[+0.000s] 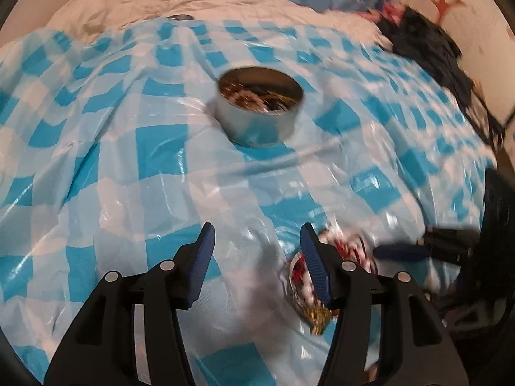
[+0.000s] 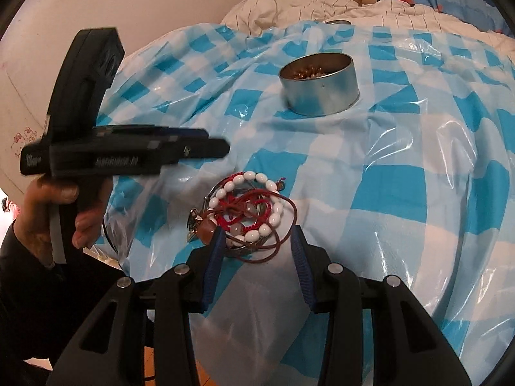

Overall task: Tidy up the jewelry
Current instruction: 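Return the right gripper to the white-bead bracelet on the sheet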

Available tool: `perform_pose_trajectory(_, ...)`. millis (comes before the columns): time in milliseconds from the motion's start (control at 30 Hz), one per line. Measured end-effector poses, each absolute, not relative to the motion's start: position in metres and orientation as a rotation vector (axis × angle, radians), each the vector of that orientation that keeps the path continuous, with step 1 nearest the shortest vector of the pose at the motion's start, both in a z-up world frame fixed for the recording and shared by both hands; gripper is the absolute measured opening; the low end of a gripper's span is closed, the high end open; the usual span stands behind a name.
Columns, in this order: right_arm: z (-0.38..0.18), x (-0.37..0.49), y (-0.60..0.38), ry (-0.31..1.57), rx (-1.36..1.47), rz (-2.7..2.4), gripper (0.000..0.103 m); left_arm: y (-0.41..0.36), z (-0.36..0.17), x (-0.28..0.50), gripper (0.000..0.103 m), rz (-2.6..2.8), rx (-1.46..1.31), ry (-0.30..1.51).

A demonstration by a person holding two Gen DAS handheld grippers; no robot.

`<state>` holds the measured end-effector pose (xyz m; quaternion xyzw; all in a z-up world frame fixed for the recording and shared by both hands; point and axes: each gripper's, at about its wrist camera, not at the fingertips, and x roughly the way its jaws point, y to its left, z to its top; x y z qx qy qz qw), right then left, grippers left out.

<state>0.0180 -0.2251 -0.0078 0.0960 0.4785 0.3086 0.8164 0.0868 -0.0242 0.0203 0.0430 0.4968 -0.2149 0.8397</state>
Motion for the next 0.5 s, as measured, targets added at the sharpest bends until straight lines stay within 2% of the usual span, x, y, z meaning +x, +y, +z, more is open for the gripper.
perform_pose_trajectory(367, -0.005, 0.025, -0.246, 0.991, 0.301, 0.582, 0.043, -0.046, 0.014, 0.026, 0.053, -0.574, 0.344, 0.961)
perform_pose_trajectory(500, -0.004, 0.026, -0.249, 0.981, 0.316, 0.563, 0.044, -0.047, 0.017, 0.021, 0.053, -0.601, 0.31, 0.953)
